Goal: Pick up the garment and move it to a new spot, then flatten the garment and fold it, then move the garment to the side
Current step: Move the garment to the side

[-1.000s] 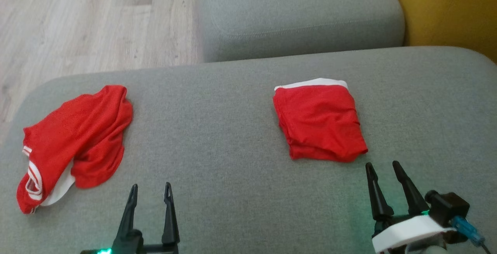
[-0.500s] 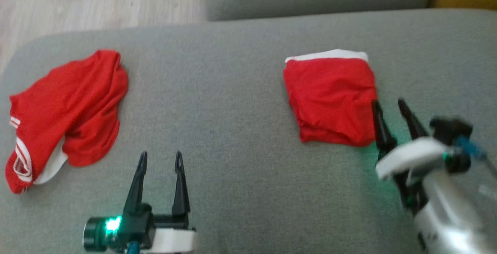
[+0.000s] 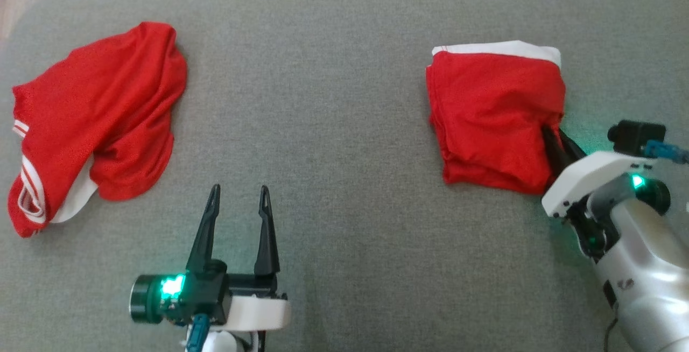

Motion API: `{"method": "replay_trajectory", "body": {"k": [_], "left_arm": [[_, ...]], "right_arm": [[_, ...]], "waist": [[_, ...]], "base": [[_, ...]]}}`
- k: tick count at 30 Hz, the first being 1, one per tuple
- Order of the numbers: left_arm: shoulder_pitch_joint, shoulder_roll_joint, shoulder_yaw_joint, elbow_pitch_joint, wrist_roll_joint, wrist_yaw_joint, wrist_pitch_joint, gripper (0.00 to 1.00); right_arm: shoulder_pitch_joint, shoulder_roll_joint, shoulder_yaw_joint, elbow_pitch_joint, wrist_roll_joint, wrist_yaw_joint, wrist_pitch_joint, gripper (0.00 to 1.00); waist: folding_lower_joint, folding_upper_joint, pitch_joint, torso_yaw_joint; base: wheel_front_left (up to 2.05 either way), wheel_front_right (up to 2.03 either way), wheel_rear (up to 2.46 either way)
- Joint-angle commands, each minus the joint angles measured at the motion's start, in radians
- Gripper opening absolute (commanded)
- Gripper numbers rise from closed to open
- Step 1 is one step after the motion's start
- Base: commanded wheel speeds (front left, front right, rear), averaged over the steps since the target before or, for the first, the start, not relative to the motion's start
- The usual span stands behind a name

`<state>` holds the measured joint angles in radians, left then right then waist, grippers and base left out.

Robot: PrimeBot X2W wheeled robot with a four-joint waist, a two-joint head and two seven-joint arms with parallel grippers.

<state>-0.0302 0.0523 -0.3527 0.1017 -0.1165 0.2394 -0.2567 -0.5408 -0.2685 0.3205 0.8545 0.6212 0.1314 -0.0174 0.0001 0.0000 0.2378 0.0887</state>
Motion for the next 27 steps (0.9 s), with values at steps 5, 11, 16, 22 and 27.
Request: {"method": "replay_trajectory", "body": {"k": [5,11,16,22,27], "left_arm": [[-0.059,-0.002,0.024,-0.030,-0.001,0.015,-0.005,1.00],[-0.105,-0.002,0.019,-0.038,0.015,0.009,-0.005,1.00],[-0.179,-0.002,0.008,-0.043,0.037,-0.004,-0.005,1.00],[-0.275,-0.002,-0.030,-0.040,0.045,-0.022,-0.005,1.00],[-0.342,-0.002,-0.066,-0.053,0.044,-0.021,-0.005,1.00]], "right_arm": [[-0.041,-0.061,0.076,-0.018,0.052,-0.001,-0.030,0.00],[-0.081,-0.194,0.105,-0.021,0.052,-0.001,-0.040,0.00],[-0.127,-0.355,0.091,-0.021,0.047,-0.001,-0.054,0.00],[-0.169,-0.511,0.043,-0.006,0.055,-0.001,-0.065,0.00],[-0.209,-0.619,-0.031,0.031,0.037,-0.001,-0.122,0.00]], "waist": [[-0.0001,0.0000,0.045,-0.031],[-0.0001,0.0000,0.127,-0.081],[-0.0001,0.0000,0.233,-0.127],[-0.0001,0.0000,0.338,-0.149],[-0.0001,0.0000,0.404,-0.142]], "base": [[0.00,0.00,0.00],[0.00,0.00,0.00],[0.00,0.00,0.00],[0.00,0.00,0.00],[0.00,0.00,0.00]]}}
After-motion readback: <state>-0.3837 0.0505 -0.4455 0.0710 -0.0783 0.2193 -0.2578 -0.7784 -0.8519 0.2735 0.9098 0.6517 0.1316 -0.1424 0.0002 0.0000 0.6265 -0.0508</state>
